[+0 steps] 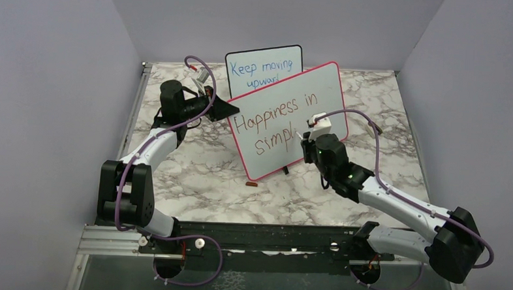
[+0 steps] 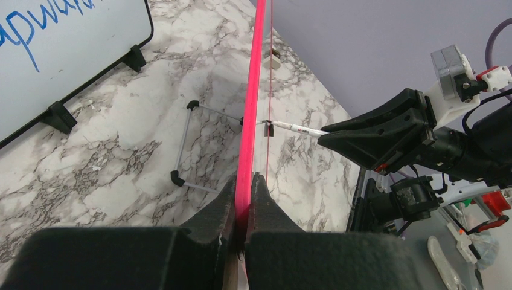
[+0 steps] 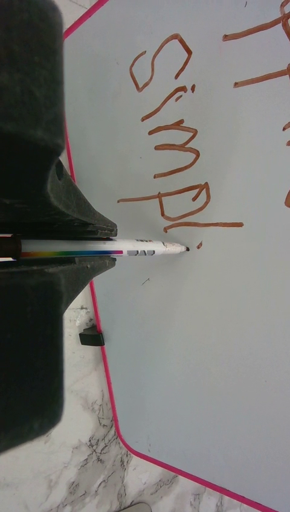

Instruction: Write a sentence on the whiteboard

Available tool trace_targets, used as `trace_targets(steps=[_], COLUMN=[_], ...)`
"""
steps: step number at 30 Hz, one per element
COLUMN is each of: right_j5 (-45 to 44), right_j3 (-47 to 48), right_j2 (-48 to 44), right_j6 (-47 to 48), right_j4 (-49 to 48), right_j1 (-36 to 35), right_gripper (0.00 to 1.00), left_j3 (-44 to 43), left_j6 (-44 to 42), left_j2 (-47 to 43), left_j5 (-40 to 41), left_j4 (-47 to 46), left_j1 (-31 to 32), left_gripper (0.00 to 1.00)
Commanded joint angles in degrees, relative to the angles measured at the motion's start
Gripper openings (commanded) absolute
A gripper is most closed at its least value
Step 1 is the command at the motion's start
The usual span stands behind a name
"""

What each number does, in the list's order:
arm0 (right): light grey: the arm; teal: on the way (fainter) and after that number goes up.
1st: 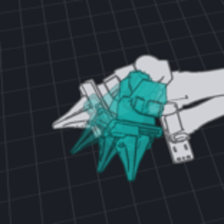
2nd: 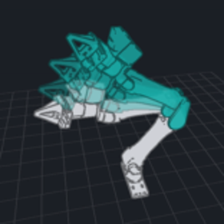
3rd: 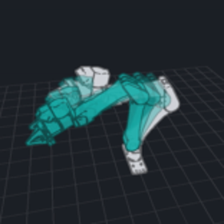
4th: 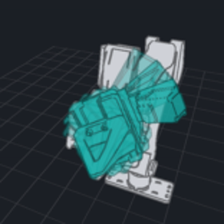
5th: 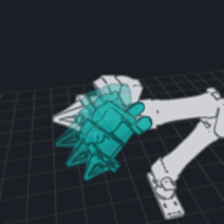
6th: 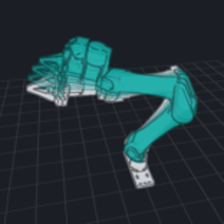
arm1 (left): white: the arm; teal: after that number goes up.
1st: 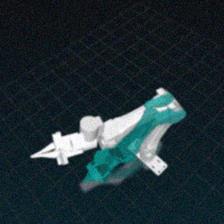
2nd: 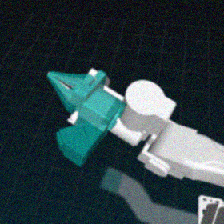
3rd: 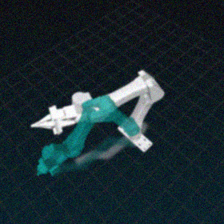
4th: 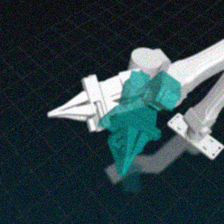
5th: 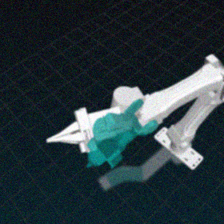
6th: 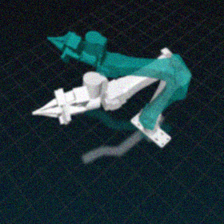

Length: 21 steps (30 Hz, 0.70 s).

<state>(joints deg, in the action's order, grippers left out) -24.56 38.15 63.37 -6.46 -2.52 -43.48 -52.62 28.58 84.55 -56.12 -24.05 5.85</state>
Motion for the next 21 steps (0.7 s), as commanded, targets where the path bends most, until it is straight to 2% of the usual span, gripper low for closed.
trace_targets(steps=[1,7,21], right_j5=[-0.22,-0.14,1.17], right_j3=[-0.09,-0.03,-0.88], right_j2=[0.88,1.49,0.15], right_j6=[-0.31,-0.40,-5.38], right_j4=[-2.94,-2.28,7.94], right_j1=[0.19,0.24,0.23], right_gripper=[0.01,0.01,0.01], left_j3=[0.85,0.85,0.85], left_j6=[-5.29,-5.29,-5.29], left_j2=[2.31,2.28,2.23], left_j5=[3.78,3.81,3.88], left_j4=[6.13,6.12,6.21], left_j1=[0.58,0.62,0.70], left_gripper=[0.00,0.00,0.00])
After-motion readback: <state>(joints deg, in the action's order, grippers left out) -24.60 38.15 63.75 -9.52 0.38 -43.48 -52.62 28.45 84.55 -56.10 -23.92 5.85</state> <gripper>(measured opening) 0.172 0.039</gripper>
